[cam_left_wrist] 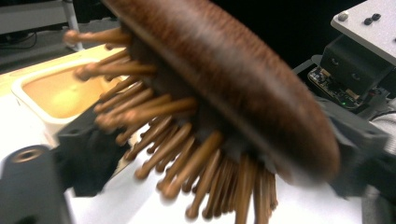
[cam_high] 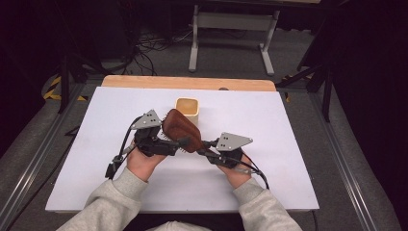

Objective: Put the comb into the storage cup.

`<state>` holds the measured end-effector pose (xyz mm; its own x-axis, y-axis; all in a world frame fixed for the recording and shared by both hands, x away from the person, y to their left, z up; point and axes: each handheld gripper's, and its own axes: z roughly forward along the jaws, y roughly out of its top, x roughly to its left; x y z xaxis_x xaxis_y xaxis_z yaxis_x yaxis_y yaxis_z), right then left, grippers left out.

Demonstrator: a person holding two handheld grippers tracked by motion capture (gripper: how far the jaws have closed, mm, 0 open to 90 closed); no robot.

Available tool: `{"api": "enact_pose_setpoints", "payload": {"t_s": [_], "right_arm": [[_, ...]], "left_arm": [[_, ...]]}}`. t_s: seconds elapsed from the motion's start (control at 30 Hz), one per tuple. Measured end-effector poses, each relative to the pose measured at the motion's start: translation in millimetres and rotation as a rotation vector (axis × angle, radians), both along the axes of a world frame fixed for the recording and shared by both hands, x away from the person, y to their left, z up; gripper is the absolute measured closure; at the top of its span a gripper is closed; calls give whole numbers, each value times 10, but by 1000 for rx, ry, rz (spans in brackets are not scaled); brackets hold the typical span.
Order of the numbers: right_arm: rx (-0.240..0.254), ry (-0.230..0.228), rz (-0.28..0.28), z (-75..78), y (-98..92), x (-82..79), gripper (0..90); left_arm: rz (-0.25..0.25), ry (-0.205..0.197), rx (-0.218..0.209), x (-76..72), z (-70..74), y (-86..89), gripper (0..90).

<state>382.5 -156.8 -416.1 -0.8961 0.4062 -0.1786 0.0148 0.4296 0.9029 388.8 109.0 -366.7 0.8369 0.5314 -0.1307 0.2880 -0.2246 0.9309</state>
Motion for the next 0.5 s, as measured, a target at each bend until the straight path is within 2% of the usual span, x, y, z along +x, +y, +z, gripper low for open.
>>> {"api": "enact_pose_setpoints", "payload": {"t_s": [0.1,0.27,0.4,0.5], "right_arm": [[2,-2,-1,-5,1,1,726],[-11,-10,-9,-20,15,-6,724],[-17,-9,-12,-36,28,-4,723],[-43,-22,-12,-55,59,-15,720]], "left_arm": [[0,22,-3,2,2,0,188],[-8,36,-8,7,8,9,259],[-11,69,-13,-3,28,9,321],[-36,81,-13,-7,45,15,420]]}}
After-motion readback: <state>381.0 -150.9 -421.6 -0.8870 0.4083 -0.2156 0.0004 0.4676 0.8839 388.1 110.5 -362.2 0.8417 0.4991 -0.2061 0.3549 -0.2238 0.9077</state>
